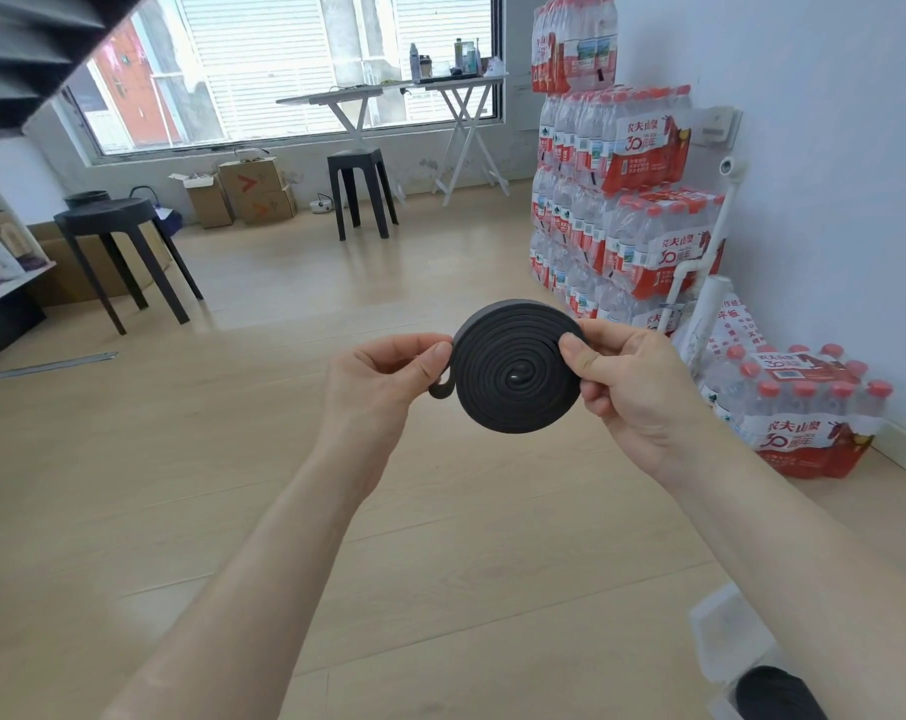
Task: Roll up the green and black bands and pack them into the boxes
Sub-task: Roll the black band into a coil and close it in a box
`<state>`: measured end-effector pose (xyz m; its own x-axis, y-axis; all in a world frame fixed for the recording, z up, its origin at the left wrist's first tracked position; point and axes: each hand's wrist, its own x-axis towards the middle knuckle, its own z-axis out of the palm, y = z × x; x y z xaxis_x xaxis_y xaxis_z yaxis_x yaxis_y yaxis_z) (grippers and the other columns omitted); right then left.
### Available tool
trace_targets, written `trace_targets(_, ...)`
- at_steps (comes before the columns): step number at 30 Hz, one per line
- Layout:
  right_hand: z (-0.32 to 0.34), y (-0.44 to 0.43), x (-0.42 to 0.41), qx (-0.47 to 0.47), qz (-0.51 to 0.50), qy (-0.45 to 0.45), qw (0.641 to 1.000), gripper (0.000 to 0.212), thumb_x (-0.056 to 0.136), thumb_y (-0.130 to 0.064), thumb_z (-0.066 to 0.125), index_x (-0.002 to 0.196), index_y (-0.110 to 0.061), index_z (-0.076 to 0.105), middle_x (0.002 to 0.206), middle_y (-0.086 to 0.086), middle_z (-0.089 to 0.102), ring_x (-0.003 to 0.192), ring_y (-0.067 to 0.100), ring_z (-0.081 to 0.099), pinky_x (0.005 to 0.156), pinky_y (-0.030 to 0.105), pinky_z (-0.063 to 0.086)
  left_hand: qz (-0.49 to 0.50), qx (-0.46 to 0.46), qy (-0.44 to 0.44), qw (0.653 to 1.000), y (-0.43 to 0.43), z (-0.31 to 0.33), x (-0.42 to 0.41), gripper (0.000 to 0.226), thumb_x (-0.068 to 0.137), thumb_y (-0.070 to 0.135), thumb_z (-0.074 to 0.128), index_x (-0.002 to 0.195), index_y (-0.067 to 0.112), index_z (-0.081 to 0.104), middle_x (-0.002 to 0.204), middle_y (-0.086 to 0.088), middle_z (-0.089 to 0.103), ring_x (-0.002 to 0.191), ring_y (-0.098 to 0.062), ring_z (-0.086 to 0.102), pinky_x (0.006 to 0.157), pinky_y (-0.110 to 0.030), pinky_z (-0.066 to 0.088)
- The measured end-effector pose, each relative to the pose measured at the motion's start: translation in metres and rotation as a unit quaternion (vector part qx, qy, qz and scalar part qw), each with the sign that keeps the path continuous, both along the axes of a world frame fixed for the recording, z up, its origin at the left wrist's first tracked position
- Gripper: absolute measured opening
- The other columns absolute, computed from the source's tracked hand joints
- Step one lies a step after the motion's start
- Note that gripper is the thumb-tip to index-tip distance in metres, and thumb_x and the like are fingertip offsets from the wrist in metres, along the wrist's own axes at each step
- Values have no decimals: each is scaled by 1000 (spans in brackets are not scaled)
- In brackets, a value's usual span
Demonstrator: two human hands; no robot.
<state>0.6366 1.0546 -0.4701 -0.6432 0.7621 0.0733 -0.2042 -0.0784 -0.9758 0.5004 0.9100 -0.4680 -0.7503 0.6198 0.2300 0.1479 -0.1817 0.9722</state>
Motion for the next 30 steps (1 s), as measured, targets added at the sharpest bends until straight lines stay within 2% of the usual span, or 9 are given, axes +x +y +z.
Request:
trace_targets(7,-1,-9,-4,-106,-2,36,994,8,91,-6,60,87,-9,66,68,-3,50,40,1,36,35,10,27,81,42,45,995,6,-3,9,2,80,20,73,80,18,73,77,-1,73,71,-15,67,76,-33,56)
trace_targets(10,0,-11,-5,-160,-17,62,985,14,92,-7,58,80,-12,63,67,-5,47,39,1,37,35,9,26,43,43,40,997,10,-4,18,21,78,16,74,98,22,70,101,2,72,94,-4,67,84,-17,51)
trace_targets(13,-3,-18,-7,-201,-4,71,977,11,94,-8,57,85,-12,63,68,-6,47,38,1,38,35,9,29,28,34,49,998,11,-5,20,39,76,11,75,113,21,65,115,1,67,105,0,61,87,-13,48)
trace_targets(16,-6,-24,-9,-214,3,66,975,7,94,-10,57,91,-10,64,69,-5,48,39,1,40,35,9,32,8,20,23,1000,11,-7,19,53,77,4,75,126,18,59,117,4,66,105,-7,64,88,-28,53)
trace_targets(19,-9,-27,-10,-211,-10,51,976,6,94,-11,58,92,-9,63,67,-4,48,39,1,42,35,10,34,-7,15,-23,1000,10,-7,23,56,80,-4,70,128,21,56,124,6,60,89,-19,71,76,-40,59)
trace_targets(22,-11,-28,-10,-140,8,-24,990,13,96,-15,57,103,-6,61,76,2,56,42,4,49,38,15,39,26,1,-4,1000,9,-6,21,54,78,-7,70,122,21,60,120,4,62,80,-22,72,69,-35,59)
trace_targets(24,-8,-24,-7,-29,36,-123,991,14,96,-21,57,105,-12,63,90,3,64,50,9,58,43,21,43,39,-18,20,999,5,-3,14,54,75,-10,70,114,26,63,111,11,65,77,-21,72,71,-35,59)
trace_targets(27,0,-13,3,233,-3,-245,941,27,89,-34,64,115,-27,63,102,-9,67,66,5,58,61,21,44,20,-84,108,990,-4,4,5,58,73,-11,71,103,39,66,100,18,69,76,-18,72,77,-33,58)
trace_targets(30,5,-14,5,355,20,-212,911,39,83,-34,70,121,-36,60,106,-13,65,60,-1,54,68,11,44,-57,-179,183,965,-8,6,9,60,76,-10,68,96,47,65,82,5,74,74,-12,71,73,-27,58)
